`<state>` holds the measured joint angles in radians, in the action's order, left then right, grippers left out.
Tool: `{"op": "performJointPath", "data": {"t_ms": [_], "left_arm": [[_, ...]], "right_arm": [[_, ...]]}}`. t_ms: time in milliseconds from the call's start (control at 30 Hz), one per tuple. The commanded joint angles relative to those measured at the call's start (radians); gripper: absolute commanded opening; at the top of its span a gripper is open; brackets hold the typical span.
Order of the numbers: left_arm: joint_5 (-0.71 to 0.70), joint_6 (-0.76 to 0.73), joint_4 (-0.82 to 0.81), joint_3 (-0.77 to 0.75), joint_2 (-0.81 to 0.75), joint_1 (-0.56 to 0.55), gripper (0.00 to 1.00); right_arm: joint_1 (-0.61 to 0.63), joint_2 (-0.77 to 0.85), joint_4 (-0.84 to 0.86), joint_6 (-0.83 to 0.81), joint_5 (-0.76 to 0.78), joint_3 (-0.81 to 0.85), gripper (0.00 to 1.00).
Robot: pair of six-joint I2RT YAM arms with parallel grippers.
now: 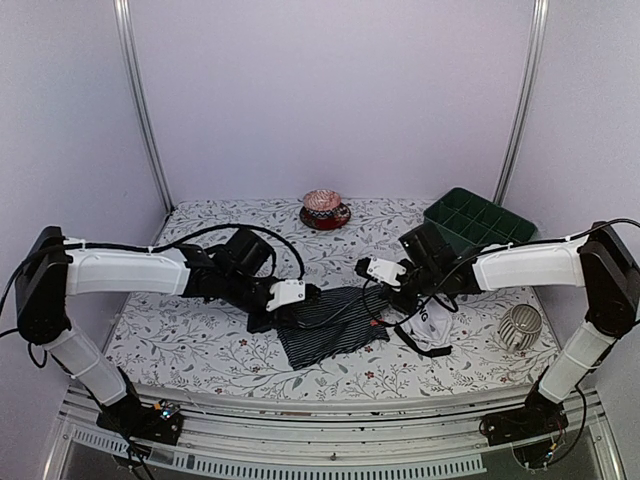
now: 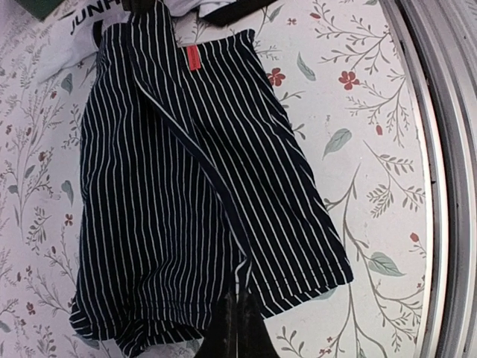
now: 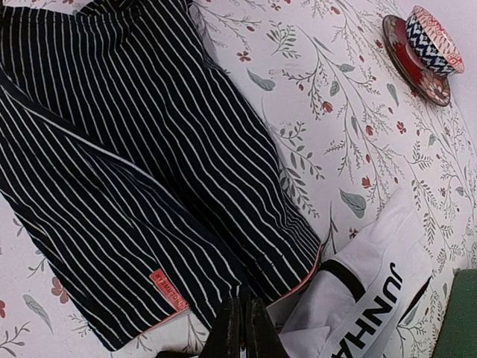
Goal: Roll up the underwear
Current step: Fold the underwear at the center of the board.
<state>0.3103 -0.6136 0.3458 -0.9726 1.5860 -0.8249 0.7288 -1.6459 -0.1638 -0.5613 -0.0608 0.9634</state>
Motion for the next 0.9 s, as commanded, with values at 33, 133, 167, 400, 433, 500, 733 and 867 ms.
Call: {"op": "performJointPath", "data": {"t_ms": [33,133,167,400,433,500,733,867], "left_arm": [[0.019,0.001,0.036,0.021,0.013,-0.033,0.0],[0.004,0.004,0.038,0.028,0.029,-0.047,0.0],[0.001,0.006,0.038,0.031,0.034,-0.049,0.0],[0.003,0.015,0.038,0.038,0.066,-0.056,0.0],[0.005,0.013,0.038,0.042,0.068,-0.057,0.0],[0.009,0.01,0.038,0.047,0.067,-0.058,0.0],[0.033,-0.008,0.048,0.065,0.048,-0.065,0.0],[0.04,-0.007,0.047,0.071,0.05,-0.066,0.0]], "right_arm": [[0.049,-0.013,-0.031,0.049,0.027,-0.028,0.02],[0.067,-0.003,-0.028,0.067,0.039,-0.048,0.02],[0.077,0.0,-0.025,0.074,0.043,-0.056,0.02],[0.098,0.0,-0.043,0.098,0.085,-0.059,0.02],[0.098,-0.001,-0.045,0.1,0.088,-0.061,0.02],[0.1,-0.001,-0.048,0.106,0.096,-0.064,0.02],[0.104,-0.006,-0.059,0.131,0.103,-0.073,0.03],[0.11,-0.017,-0.069,0.143,0.104,-0.074,0.03]]}}
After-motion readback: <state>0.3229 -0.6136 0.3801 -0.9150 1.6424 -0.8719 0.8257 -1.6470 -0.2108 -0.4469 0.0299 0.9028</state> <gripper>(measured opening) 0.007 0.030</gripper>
